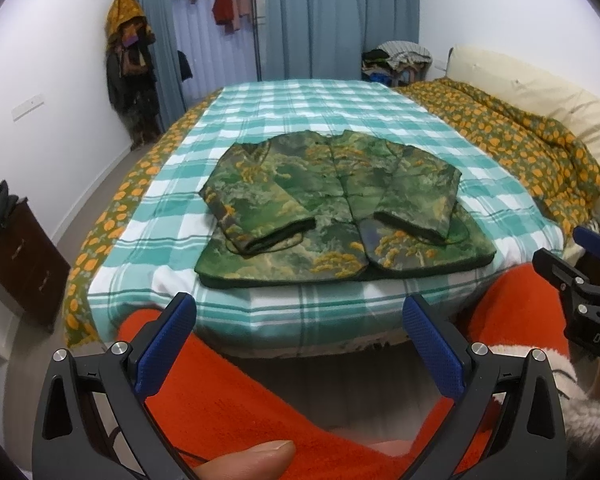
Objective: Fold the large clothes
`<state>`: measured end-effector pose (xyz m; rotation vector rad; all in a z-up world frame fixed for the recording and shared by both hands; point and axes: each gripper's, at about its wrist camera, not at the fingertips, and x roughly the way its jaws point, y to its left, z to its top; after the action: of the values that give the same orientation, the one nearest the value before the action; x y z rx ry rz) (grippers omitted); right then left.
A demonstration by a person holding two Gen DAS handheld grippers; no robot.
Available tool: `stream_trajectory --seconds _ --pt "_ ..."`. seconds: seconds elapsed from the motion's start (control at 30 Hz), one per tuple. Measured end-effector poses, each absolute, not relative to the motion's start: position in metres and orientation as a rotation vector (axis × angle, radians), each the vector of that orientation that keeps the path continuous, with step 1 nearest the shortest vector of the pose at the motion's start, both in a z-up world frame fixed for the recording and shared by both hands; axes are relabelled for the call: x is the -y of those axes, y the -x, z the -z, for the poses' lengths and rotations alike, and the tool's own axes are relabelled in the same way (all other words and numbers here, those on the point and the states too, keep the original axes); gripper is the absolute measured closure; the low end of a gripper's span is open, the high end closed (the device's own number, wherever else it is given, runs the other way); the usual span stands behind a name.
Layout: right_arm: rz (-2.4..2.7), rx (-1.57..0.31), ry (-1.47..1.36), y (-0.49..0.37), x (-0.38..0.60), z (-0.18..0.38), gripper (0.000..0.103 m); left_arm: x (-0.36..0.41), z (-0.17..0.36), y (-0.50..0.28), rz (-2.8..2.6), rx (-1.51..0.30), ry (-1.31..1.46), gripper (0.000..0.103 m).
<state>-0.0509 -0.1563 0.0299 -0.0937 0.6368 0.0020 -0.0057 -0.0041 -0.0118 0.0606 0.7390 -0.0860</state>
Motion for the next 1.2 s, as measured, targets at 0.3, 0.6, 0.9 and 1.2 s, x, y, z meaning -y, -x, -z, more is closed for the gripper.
stream_trajectory --seconds 0.3,0.6,0.9,1.2 --pt "-0.008 -0.641 0.1 0.0521 0.1517 -0.0258 0.015 0.0041 0.013 0.0062 0.083 -0.74 -0.059 0.0" --pt "-0.009 -0.644 0.098 0.0517 0.1514 -0.0262 0.015 0.0015 0.0144 0.0066 0.082 -0.74 -0.059 0.0" --pt "-0.009 -0.644 0.098 0.0519 0.1515 -0.0255 0.015 -0.0007 0.0171 0.007 0.078 -0.742 -0.062 0.0" --pt "-0.009 -0.644 0.098 0.0516 0.1519 -0.0257 0.015 -0.0013 0.0169 0.0065 0.078 -0.741 -0.062 0.0"
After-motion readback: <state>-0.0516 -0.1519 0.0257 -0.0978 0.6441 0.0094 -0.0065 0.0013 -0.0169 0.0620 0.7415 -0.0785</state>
